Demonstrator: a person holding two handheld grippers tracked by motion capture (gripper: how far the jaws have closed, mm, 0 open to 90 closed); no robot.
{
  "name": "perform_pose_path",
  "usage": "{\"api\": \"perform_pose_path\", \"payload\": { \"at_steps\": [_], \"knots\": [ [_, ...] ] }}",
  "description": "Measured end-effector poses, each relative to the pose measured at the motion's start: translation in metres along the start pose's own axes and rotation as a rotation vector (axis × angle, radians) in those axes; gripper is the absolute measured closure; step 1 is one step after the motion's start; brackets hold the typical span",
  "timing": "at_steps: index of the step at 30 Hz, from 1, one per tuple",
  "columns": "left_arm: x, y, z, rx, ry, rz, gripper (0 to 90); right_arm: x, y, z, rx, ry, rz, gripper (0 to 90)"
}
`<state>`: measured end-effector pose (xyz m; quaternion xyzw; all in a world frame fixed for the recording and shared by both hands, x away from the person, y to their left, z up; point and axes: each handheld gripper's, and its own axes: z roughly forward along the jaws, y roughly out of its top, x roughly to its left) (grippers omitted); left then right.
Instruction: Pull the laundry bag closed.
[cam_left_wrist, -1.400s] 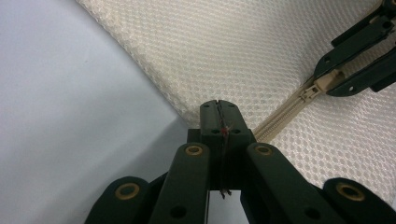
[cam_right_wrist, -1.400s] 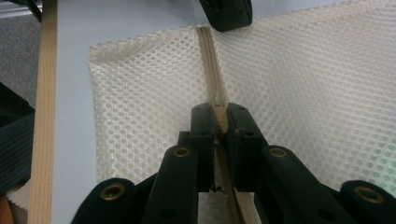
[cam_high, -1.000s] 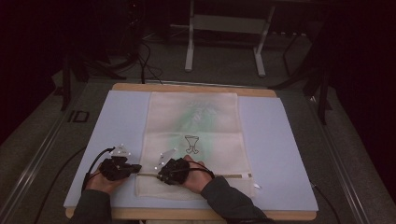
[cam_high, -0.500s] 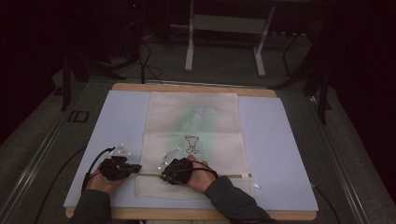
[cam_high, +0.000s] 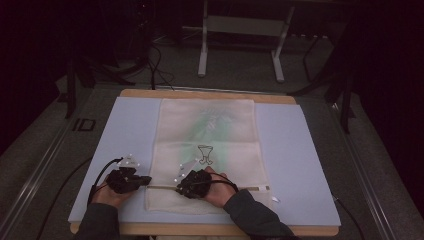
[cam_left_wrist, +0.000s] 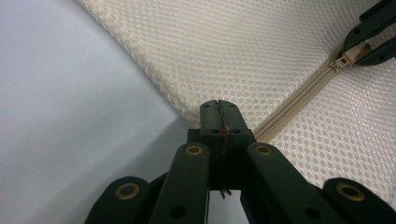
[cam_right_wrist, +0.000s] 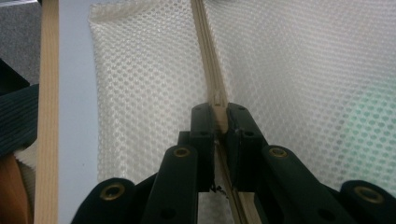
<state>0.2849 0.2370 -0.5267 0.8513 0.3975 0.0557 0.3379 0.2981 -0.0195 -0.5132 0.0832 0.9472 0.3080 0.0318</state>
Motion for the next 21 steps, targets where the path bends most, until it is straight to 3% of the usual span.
{"api": "perform_pose_path", "payload": {
  "at_steps": [21],
  "knots": [
    [0.0, 0.0, 0.0, -0.001, -0.001, -0.002, 89.8, -0.005, -0.017, -0.012, 0.011, -0.007, 0.015, 82.3]
  ]
}}
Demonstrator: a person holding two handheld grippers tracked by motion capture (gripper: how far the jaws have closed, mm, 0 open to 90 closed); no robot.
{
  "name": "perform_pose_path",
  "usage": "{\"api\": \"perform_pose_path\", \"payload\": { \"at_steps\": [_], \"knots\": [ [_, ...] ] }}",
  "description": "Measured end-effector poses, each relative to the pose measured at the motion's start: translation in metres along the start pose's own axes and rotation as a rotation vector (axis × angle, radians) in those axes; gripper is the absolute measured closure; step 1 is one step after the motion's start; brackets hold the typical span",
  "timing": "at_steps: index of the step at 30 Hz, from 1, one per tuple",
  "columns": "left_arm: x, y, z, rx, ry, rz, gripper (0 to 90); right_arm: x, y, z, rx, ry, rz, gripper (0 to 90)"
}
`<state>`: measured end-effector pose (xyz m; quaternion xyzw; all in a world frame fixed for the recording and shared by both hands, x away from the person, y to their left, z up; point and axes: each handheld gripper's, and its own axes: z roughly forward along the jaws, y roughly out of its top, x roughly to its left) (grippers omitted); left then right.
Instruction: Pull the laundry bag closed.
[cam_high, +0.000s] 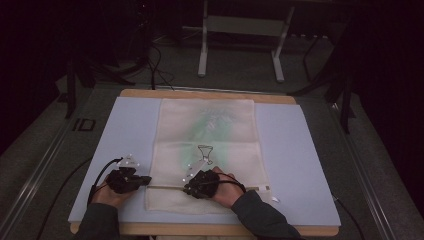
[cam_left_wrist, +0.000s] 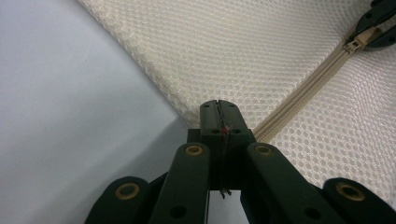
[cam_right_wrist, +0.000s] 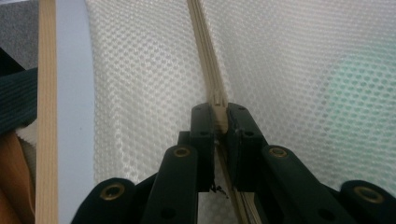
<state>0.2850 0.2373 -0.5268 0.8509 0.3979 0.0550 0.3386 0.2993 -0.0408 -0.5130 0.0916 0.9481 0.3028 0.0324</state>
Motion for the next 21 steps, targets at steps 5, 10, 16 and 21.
{"api": "perform_pose_path", "payload": {
  "at_steps": [5, 10, 16, 21],
  "knots": [
    [0.0, 0.0, 0.0, 0.0, 0.0, 0.0, 89.8, -0.002, -0.003, -0.003, -0.001, 0.001, -0.001, 82.3],
    [0.0, 0.0, 0.0, 0.0, 0.0, 0.0, 89.8, -0.002, -0.006, -0.004, 0.0, 0.002, 0.0, 82.3],
    [0.0, 0.0, 0.0, -0.001, -0.001, -0.001, 89.8, -0.003, -0.01, -0.009, 0.008, -0.007, 0.006, 82.3],
    [0.0, 0.0, 0.0, 0.0, 0.0, -0.001, 89.8, -0.004, -0.015, -0.014, 0.009, -0.011, 0.007, 82.3]
  ]
}}
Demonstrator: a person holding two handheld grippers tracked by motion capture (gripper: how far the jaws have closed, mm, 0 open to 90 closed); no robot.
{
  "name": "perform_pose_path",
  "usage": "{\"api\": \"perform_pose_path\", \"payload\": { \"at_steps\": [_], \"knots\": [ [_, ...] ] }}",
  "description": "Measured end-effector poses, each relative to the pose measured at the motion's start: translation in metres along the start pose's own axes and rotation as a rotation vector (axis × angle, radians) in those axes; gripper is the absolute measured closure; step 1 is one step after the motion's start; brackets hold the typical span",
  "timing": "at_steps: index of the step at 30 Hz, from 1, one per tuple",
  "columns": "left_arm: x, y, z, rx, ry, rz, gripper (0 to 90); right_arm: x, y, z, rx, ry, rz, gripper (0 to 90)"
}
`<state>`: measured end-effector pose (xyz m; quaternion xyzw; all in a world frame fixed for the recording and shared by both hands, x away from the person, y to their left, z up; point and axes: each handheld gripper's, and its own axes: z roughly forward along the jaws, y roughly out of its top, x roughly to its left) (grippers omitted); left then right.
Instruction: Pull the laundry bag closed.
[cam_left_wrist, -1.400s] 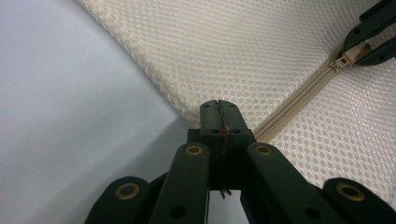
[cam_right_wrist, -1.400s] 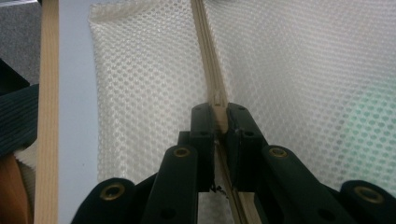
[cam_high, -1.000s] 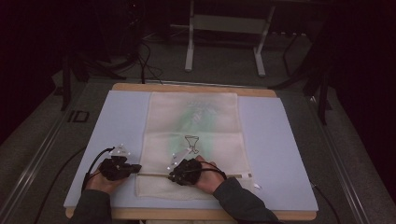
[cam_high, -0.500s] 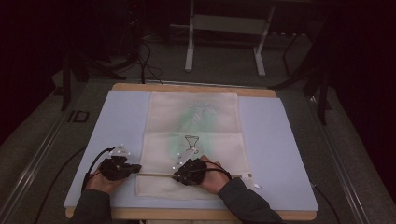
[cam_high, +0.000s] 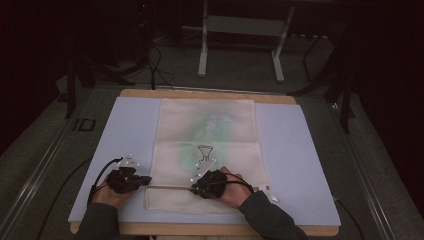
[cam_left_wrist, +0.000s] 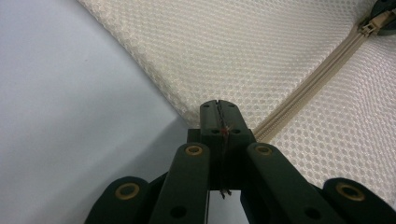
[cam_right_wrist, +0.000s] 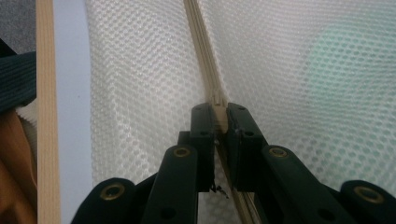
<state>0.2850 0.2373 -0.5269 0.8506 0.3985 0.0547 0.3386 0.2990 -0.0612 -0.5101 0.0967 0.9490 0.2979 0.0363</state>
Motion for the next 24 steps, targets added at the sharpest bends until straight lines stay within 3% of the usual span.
{"api": "perform_pose_path", "payload": {
  "at_steps": [24],
  "knots": [
    [0.0, 0.0, 0.0, -0.001, -0.001, 0.0, 89.8, -0.007, -0.021, -0.016, 0.013, -0.012, 0.027, 82.3]
  ]
}}
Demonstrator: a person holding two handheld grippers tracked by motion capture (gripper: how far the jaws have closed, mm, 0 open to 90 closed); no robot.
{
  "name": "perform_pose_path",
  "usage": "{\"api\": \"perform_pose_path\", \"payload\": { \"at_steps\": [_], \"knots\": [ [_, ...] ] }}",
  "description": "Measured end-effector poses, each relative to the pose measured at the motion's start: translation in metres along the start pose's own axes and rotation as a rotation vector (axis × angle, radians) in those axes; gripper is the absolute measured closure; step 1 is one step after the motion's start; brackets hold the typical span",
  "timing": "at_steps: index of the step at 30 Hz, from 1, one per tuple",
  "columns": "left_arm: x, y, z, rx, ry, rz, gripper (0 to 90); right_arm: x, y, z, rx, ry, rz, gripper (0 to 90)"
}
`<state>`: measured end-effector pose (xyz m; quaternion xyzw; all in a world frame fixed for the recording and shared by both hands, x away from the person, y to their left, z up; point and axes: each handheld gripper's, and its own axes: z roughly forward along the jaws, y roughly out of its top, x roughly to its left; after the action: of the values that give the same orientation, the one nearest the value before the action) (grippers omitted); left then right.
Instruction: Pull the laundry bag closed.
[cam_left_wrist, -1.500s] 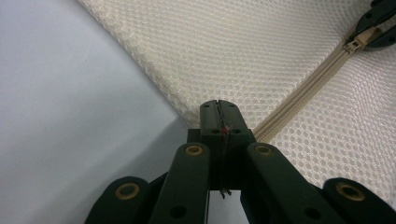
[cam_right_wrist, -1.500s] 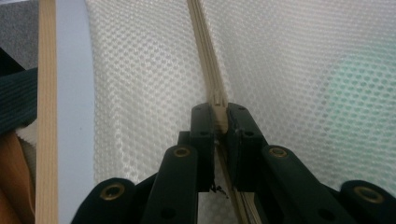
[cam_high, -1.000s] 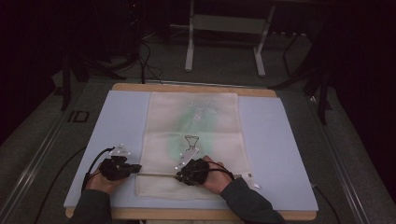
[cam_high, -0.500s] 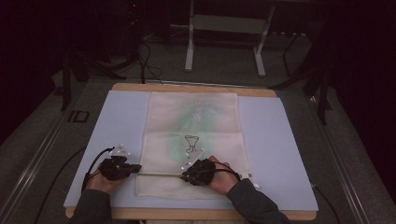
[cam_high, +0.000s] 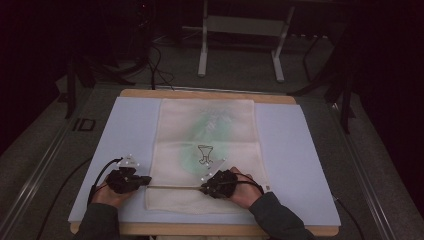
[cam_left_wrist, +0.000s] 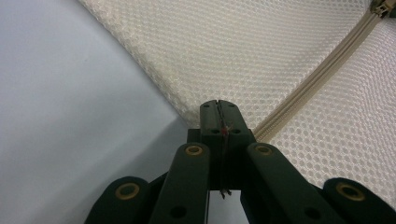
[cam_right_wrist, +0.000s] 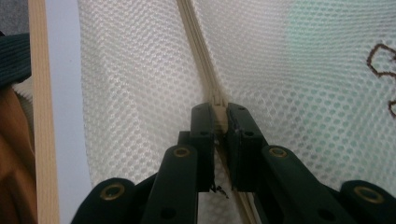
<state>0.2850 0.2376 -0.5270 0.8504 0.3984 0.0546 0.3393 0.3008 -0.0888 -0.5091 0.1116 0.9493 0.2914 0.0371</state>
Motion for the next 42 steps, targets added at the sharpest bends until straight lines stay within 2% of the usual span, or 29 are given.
{"api": "perform_pose_path", "payload": {
  "at_steps": [42],
  "knots": [
    [0.0, 0.0, 0.0, 0.001, 0.002, 0.0, 89.8, -0.012, -0.034, -0.026, 0.011, -0.024, 0.037, 82.3]
  ]
}}
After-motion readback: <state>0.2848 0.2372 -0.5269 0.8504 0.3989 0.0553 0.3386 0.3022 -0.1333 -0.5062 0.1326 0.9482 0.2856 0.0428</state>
